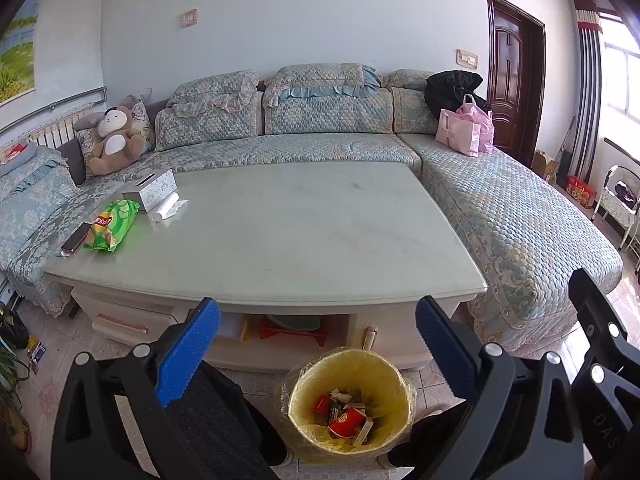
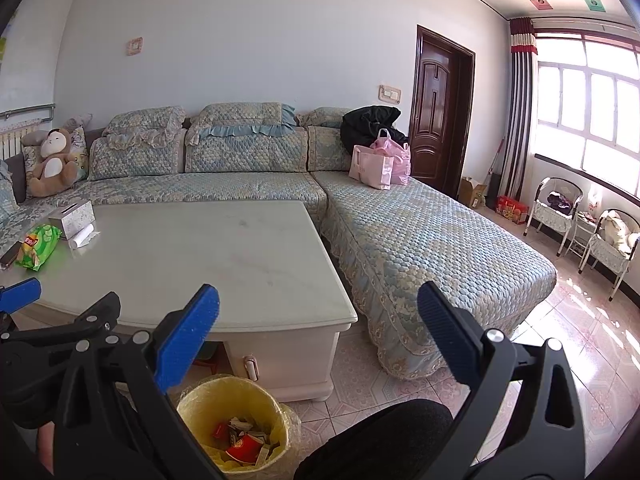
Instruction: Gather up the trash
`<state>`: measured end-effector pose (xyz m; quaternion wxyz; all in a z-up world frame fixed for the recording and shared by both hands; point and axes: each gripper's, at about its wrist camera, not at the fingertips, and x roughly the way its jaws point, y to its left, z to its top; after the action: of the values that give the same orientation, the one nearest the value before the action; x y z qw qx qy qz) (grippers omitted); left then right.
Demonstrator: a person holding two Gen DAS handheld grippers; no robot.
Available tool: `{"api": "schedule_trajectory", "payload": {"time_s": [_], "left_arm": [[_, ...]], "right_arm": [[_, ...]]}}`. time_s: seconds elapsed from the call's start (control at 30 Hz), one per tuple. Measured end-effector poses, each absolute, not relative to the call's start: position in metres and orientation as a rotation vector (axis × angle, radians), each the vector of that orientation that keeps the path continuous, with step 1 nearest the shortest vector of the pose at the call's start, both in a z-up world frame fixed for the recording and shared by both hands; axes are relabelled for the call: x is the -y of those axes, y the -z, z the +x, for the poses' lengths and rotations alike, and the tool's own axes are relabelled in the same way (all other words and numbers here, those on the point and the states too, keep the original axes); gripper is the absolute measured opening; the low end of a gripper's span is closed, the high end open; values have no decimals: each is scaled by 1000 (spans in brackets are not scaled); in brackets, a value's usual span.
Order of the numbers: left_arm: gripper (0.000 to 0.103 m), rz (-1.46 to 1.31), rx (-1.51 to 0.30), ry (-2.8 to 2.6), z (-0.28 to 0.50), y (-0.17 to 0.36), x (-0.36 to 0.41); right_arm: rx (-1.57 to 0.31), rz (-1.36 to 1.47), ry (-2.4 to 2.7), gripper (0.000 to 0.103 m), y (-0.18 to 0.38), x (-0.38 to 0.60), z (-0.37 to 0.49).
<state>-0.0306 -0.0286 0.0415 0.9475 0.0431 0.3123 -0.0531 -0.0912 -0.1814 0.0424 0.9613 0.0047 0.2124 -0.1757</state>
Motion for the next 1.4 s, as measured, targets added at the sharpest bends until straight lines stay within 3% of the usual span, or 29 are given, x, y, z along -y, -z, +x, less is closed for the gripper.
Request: {"api": "schedule_trajectory", "payload": {"time_s": [1.4], "left_arm": [[96,81,-638,97,-29,-43,30]], "right_arm": [[-422,0,360,97,-41,184,-90]]}}
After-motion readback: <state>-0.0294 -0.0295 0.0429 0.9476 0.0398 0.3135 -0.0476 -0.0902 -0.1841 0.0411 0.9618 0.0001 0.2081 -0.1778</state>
